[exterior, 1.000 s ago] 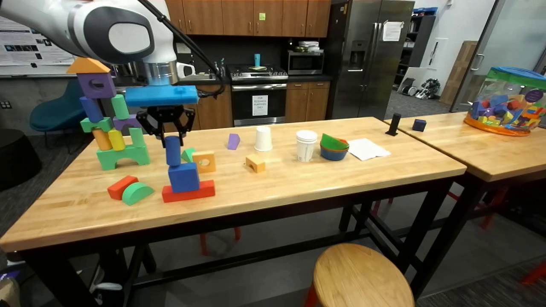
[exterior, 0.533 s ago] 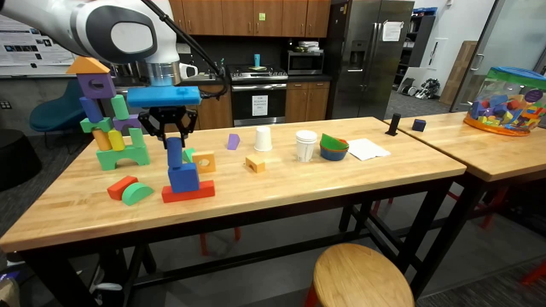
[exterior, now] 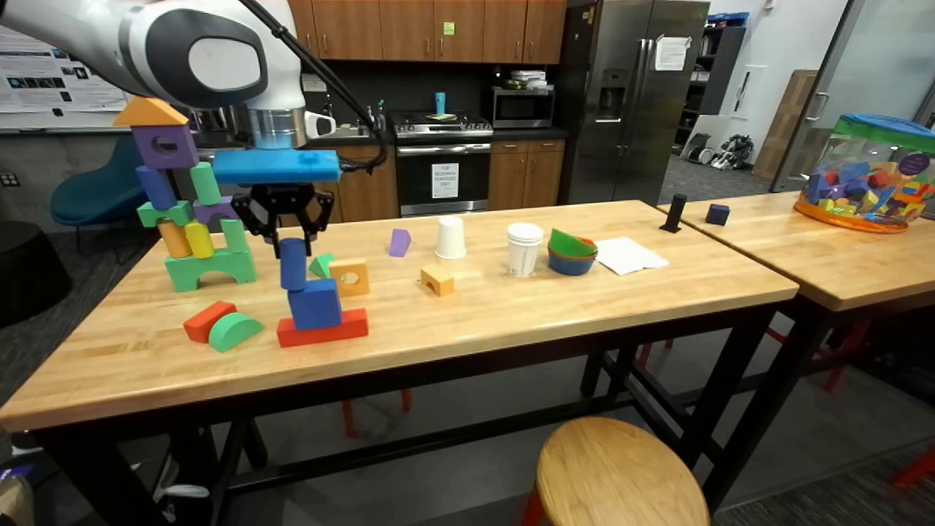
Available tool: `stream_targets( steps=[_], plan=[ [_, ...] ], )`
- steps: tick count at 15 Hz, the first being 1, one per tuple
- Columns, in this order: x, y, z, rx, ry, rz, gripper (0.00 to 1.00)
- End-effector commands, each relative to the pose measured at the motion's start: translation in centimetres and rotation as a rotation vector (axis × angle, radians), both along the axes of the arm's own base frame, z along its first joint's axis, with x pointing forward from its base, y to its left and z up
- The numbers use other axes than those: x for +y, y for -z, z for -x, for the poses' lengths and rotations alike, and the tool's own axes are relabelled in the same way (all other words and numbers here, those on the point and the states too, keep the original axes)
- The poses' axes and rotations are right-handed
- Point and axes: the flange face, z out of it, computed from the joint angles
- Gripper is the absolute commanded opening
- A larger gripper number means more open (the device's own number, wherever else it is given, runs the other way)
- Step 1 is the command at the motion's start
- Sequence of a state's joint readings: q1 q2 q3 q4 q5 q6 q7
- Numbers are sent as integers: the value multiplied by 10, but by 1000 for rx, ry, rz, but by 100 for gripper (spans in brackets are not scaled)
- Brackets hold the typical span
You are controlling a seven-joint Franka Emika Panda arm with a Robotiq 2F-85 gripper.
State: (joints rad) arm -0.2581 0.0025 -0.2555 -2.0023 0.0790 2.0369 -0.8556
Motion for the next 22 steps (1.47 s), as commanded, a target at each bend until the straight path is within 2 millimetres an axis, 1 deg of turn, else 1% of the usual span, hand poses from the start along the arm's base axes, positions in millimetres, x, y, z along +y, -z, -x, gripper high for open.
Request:
stream_targets(
  steps=[1, 9, 12, 16, 22],
  plan=[
    [3, -4, 0, 16, -8, 8, 17],
    [8, -1, -5, 10, -14, 17, 17],
    [7, 5, -10, 5, -12, 27, 17],
    [3, 6, -17, -17, -41, 103, 17],
    [1, 5, -19, -17, -61, 152, 17]
  ],
)
